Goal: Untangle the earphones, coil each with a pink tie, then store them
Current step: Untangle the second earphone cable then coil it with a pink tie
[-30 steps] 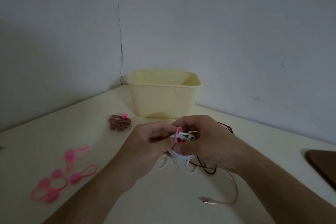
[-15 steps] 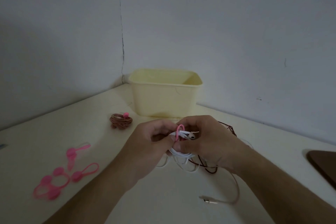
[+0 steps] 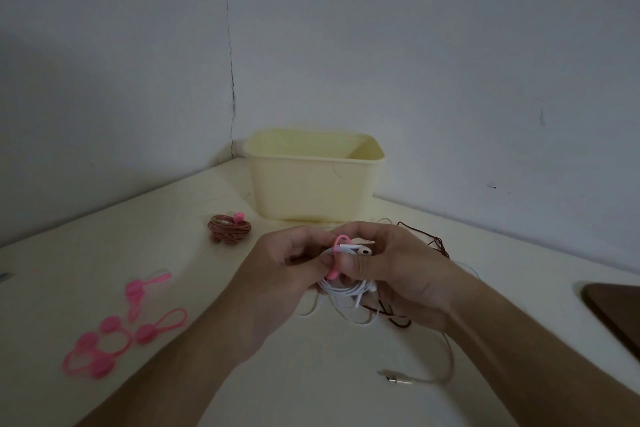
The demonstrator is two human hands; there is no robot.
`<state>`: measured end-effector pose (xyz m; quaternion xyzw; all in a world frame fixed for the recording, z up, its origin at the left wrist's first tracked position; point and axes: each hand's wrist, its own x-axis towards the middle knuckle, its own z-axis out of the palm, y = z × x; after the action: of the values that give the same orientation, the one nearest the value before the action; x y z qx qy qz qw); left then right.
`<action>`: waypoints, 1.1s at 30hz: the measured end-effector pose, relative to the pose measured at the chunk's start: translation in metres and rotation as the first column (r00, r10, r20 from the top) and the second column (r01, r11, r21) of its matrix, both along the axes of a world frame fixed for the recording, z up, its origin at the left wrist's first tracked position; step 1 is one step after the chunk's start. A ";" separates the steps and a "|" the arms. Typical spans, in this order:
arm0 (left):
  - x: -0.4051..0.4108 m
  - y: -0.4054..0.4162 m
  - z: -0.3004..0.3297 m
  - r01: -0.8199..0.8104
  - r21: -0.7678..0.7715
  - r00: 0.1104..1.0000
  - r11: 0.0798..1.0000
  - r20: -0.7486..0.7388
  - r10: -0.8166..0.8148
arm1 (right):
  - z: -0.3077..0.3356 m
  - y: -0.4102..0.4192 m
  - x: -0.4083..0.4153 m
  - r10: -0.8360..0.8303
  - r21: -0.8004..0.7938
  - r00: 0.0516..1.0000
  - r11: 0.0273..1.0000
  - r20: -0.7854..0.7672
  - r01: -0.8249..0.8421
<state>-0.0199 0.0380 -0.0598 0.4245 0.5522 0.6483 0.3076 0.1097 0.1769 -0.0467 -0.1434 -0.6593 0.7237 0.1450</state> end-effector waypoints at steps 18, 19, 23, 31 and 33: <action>-0.005 0.001 -0.001 -0.127 -0.050 0.992 0.991 0.002 0.127 | 0.008 0.008 0.010 0.031 -0.120 0.999 0.992 -0.031 -0.034; -0.005 0.001 -0.001 -0.131 -0.052 0.991 0.990 -0.010 0.131 | 0.009 0.008 0.009 0.018 -0.096 1.000 0.995 -0.021 -0.020; -0.005 0.001 -0.001 -0.150 -0.053 0.988 0.987 -0.036 0.148 | 0.011 0.002 0.006 -0.043 -0.029 0.999 0.999 0.010 0.043; -0.008 0.003 -0.003 -0.171 -0.031 0.984 0.985 -0.060 0.169 | 0.013 -0.004 0.006 -0.022 -0.035 1.000 0.999 0.002 0.022; -0.008 0.003 -0.004 -0.169 -0.024 0.982 0.985 -0.085 0.167 | 0.011 -0.004 0.006 -0.026 -0.011 1.000 1.000 -0.004 0.026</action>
<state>-0.0274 0.0412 -0.0634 0.3981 0.6084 0.6451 0.2352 0.1160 0.1731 -0.0355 -0.1515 -0.6530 0.7257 0.1548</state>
